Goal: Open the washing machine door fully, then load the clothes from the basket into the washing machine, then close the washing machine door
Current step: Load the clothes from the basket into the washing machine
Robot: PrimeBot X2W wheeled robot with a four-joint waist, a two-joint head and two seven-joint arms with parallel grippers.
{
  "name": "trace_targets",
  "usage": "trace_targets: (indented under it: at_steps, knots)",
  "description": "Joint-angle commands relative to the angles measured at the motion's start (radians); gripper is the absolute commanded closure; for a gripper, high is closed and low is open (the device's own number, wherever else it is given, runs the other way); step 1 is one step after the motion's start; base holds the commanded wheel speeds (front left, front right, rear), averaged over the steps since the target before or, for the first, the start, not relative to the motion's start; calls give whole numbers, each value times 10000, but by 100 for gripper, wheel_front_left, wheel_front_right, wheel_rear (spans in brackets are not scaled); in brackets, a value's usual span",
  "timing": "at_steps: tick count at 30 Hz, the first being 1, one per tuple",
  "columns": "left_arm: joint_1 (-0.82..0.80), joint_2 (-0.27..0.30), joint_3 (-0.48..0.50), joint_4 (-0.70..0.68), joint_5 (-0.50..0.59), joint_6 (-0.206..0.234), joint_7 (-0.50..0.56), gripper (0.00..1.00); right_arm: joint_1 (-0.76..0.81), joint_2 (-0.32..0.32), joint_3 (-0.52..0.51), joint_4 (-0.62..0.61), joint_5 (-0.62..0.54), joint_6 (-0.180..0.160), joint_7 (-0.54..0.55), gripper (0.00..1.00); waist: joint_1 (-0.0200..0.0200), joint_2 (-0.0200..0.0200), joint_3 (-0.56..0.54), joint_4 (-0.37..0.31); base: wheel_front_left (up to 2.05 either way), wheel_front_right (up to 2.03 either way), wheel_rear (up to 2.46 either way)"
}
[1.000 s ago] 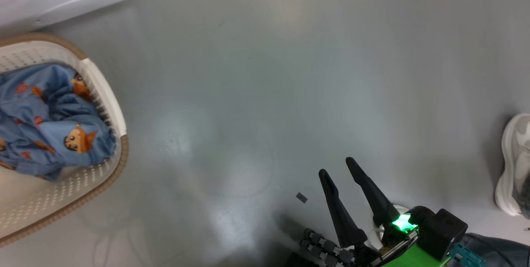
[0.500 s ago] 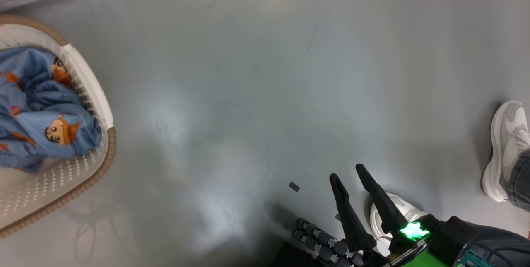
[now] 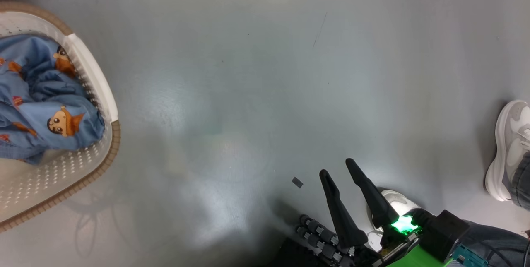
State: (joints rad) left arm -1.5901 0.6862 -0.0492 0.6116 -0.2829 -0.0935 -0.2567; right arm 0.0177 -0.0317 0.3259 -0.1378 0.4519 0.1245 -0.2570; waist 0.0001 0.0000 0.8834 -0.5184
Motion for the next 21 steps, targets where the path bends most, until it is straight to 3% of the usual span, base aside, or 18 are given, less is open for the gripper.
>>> trace_targets:
  at_steps: [1,9,10,13,15,21]
  knots:
    - [291,333,-12,-208,83,-53,-49,100,115,-185,222,-119,139,62,-48,0,-1,0,-3,10,0,0,0]
    - [343,135,-423,126,176,-235,-50,100,109,-185,138,-9,132,62,-48,0,-1,0,-171,38,0,0,0]
    - [325,114,-489,235,186,-245,-50,92,120,-185,124,-3,130,62,-48,0,-1,0,-199,43,0,0,0]
    - [239,62,-707,564,245,-269,-10,55,139,-185,92,6,129,62,-48,0,-1,0,-265,70,0,0,0]
    - [169,36,-874,859,320,-275,157,0,139,-185,74,10,137,62,-48,0,-1,0,-301,100,0,0,0]
    - [-86,-36,-1318,1586,547,-267,755,0,106,-185,77,80,189,62,-48,0,-1,0,-414,184,0,0,0]
